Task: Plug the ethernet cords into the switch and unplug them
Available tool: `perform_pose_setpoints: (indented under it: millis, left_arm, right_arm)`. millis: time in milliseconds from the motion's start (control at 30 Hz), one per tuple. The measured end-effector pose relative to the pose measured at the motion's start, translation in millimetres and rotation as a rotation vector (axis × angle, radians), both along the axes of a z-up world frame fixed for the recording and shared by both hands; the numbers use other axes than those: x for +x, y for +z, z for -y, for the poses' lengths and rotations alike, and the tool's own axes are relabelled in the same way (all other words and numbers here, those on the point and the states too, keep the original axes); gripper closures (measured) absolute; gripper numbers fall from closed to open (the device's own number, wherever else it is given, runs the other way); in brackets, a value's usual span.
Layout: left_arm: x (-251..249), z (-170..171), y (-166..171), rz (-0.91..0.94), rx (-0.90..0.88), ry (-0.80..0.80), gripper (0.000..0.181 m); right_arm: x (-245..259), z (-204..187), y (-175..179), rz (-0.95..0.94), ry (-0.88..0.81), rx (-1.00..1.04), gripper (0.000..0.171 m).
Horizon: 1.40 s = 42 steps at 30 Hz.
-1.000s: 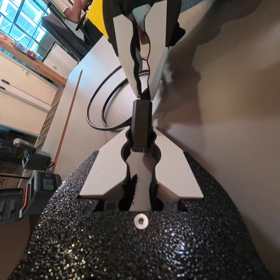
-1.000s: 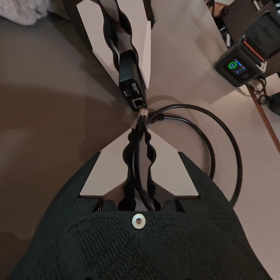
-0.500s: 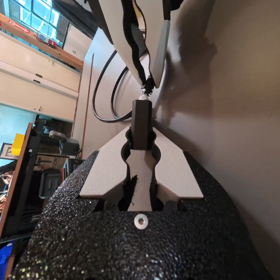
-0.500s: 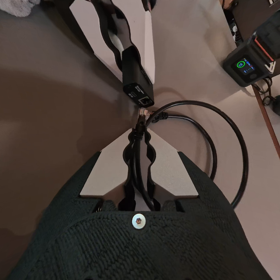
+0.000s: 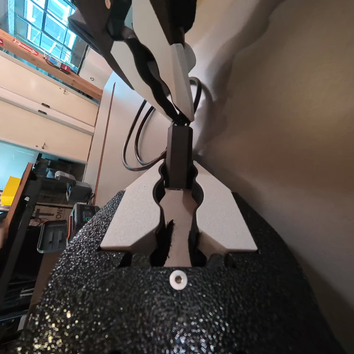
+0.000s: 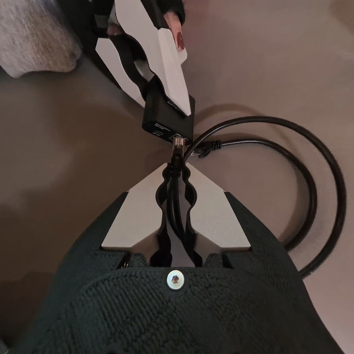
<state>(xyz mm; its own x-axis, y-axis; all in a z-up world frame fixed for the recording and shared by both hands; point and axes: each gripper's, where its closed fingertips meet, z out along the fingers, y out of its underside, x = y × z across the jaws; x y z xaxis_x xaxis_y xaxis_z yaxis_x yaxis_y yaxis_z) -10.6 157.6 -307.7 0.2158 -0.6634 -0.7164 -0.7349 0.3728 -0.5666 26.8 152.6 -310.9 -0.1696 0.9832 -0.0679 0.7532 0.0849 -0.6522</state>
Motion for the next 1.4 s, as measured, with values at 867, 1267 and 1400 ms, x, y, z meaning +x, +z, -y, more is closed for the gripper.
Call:
perform_pose_setpoints:
  millis: [867,1267,1400]
  left_arm:
    - [-0.2,-1.0,-2.5,0.019,-0.021,-0.009,0.16]
    - [1.8,1.2,-4.0,-0.034,0.057,-0.016,0.16]
    - [1.1,1.9,-3.5,-0.024,0.048,-0.012,0.16]
  right_arm:
    - [2.2,2.5,2.1,0.208,0.004,-0.265,0.161]
    - [2.1,7.9,2.4,0.184,-0.019,-0.446,0.161]
    - [0.3,9.1,1.9,0.181,-0.03,-0.459,0.161]
